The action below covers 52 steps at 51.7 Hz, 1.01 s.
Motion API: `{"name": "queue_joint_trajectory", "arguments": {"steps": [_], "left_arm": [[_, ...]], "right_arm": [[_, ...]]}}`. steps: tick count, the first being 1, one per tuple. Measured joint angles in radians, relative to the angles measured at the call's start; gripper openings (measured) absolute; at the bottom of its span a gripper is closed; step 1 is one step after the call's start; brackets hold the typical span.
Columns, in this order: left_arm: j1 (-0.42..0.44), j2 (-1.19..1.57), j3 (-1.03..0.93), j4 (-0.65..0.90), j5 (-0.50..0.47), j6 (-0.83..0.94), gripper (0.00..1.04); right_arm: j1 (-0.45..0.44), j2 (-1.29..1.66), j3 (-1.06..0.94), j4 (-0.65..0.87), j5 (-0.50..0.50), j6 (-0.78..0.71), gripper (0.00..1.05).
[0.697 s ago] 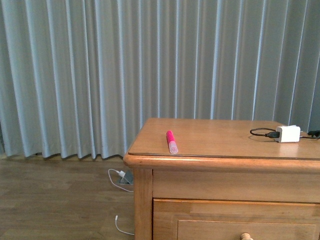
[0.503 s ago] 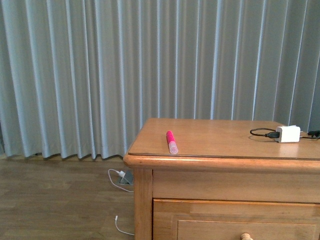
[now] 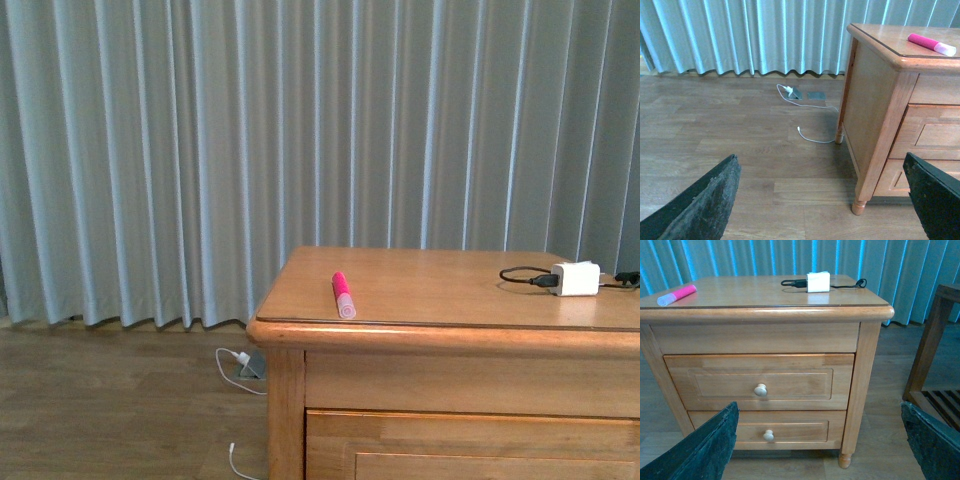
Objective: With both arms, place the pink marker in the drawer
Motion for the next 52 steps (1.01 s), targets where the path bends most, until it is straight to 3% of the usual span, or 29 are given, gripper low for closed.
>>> {"name": "queue_joint_trajectory", "arguments": {"steps": [13,18,21,30,38,52], "left_arm": [[0.0,0.0,0.0,0.0,0.0,0.0,0.99],[0.0,0.0,0.0,0.0,0.0,0.0,0.99],[0.0,0.0,0.0,0.0,0.0,0.0,0.99],[0.0,0.0,0.0,0.0,0.0,0.0,0.99],[0.0,0.0,0.0,0.0,0.0,0.0,0.99],[0.0,0.0,0.0,0.0,0.0,0.0,0.99]], "right_arm": [[0.0,0.0,0.0,0.0,0.0,0.0,0.96],[-0.039,0.065,0.039,-0.115,-0.142,-0.027,0.96],[-0.041,0.138,0.056,-0.117,-0.163,-0.028,0.96],[-0.005,0.434,0.151,0.075,-0.148,-0.04,0.96],[0.047,0.869,0.269,0.303,-0.074,0.005,0.96],[0.175,1.418,0.505,0.43,0.042,0.072,0.96]]}}
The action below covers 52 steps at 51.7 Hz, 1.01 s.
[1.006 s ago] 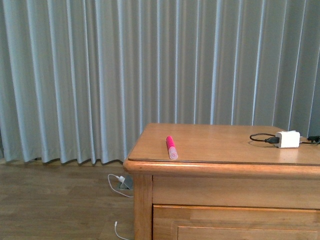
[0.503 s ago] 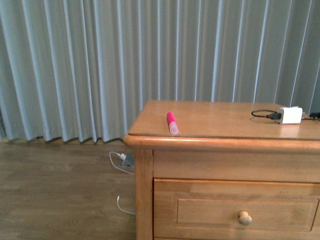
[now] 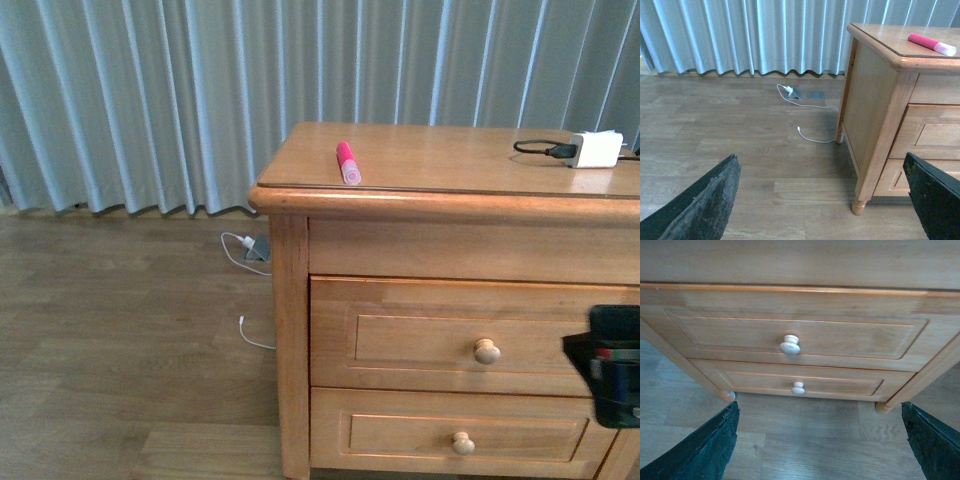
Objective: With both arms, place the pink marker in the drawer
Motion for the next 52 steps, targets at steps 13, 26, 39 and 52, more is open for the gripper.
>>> {"name": "queue_joint_trajectory", "arguments": {"steps": [13,26,39,52], "left_arm": [[0.0,0.0,0.0,0.0,0.0,0.0,0.99],[0.0,0.0,0.0,0.0,0.0,0.0,0.99],[0.0,0.0,0.0,0.0,0.0,0.0,0.99],[0.0,0.0,0.0,0.0,0.0,0.0,0.99]], "right_arm": [[0.102,0.311,0.223,0.011,0.081,0.04,0.96],[0.129,0.522,0.381,0.073,0.139,0.056,0.96],[0.111,0.622,0.452,0.103,0.135,0.076,0.96],[0.098,0.68,0.484,0.113,0.15,0.068,0.96]]}}
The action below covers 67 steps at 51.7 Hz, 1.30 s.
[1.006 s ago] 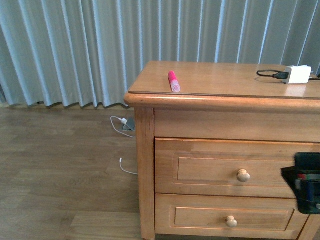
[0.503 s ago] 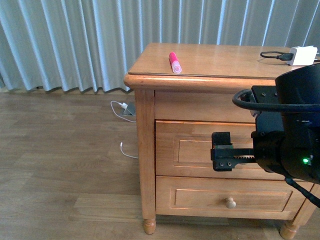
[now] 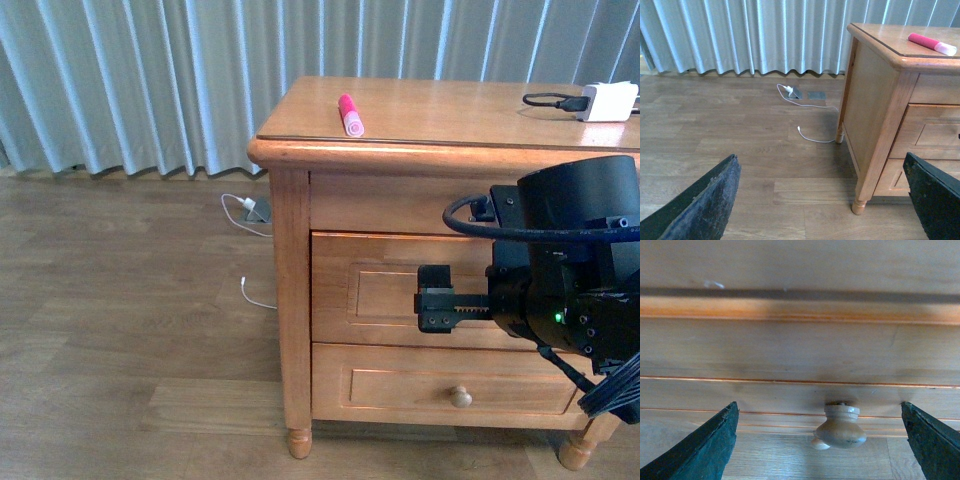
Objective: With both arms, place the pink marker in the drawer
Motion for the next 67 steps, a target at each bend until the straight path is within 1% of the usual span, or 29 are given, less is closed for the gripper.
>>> {"name": "queue_joint_trajectory", "arguments": {"steps": [18,20,22,27,34,39,40,43,45,57,67], "left_arm": [[0.0,0.0,0.0,0.0,0.0,0.0,0.99],[0.0,0.0,0.0,0.0,0.0,0.0,0.99],[0.0,0.0,0.0,0.0,0.0,0.0,0.99],[0.0,0.0,0.0,0.0,0.0,0.0,0.99],[0.0,0.0,0.0,0.0,0.0,0.0,0.99],[0.0,0.0,0.0,0.0,0.0,0.0,0.99],[0.0,0.0,0.0,0.0,0.0,0.0,0.99],[0.0,0.0,0.0,0.0,0.0,0.0,0.99],[0.0,0.0,0.0,0.0,0.0,0.0,0.99],[0.0,0.0,0.0,0.0,0.0,0.0,0.99],[0.0,0.0,0.0,0.0,0.0,0.0,0.99]], "right_arm": [[-0.021,0.02,0.023,-0.032,0.014,0.003,0.96],[-0.021,0.02,0.023,-0.032,0.014,0.002,0.93],[-0.021,0.021,0.023,-0.032,0.014,0.002,0.86],[-0.022,0.024,0.023,-0.029,0.014,0.001,0.74],[-0.023,0.027,0.023,-0.029,0.014,0.0,0.53],[-0.023,0.027,0.023,-0.029,0.015,-0.001,0.4],[-0.023,0.027,0.023,-0.03,0.015,-0.001,0.35],[-0.023,0.027,0.023,-0.032,0.014,-0.001,0.27],[-0.023,0.027,0.023,-0.035,0.014,-0.001,0.25],[-0.023,0.02,0.033,-0.092,0.003,0.002,0.23],[-0.018,-0.027,0.019,-0.19,-0.044,0.004,0.21]]}}
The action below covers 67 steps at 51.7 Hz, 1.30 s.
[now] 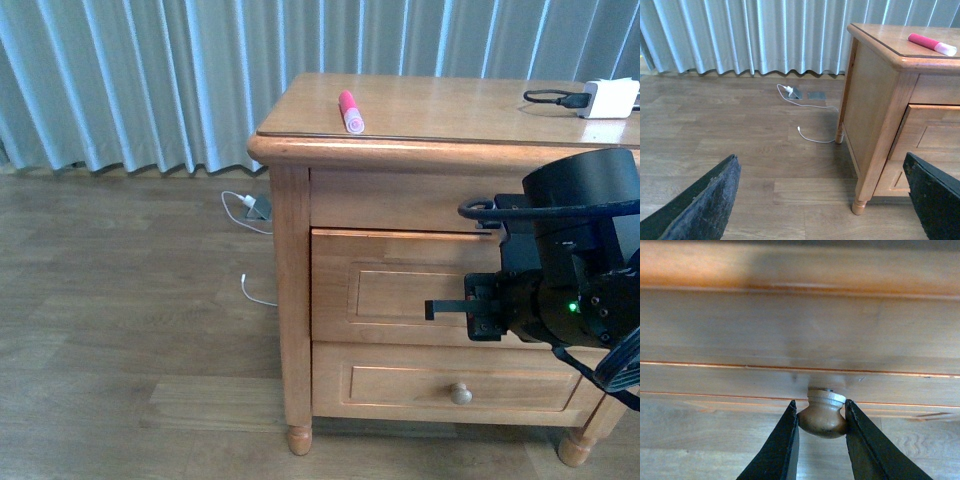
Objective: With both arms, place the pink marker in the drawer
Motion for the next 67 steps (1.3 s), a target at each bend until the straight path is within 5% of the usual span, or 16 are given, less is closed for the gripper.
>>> {"name": "queue_joint_trajectory", "arguments": {"steps": [39,49,62,67], "left_arm": [[0.0,0.0,0.0,0.0,0.0,0.0,0.99],[0.0,0.0,0.0,0.0,0.0,0.0,0.99],[0.0,0.0,0.0,0.0,0.0,0.0,0.99],[0.0,0.0,0.0,0.0,0.0,0.0,0.99]], "right_arm": [[0.043,-0.409,-0.484,-0.07,-0.08,0.029,0.21],[0.034,-0.492,-0.54,-0.109,-0.084,0.075,0.5],[0.023,-0.916,-0.557,-0.383,-0.222,0.079,0.97],[0.018,-1.111,-0.583,-0.463,-0.232,0.059,0.96]]}}
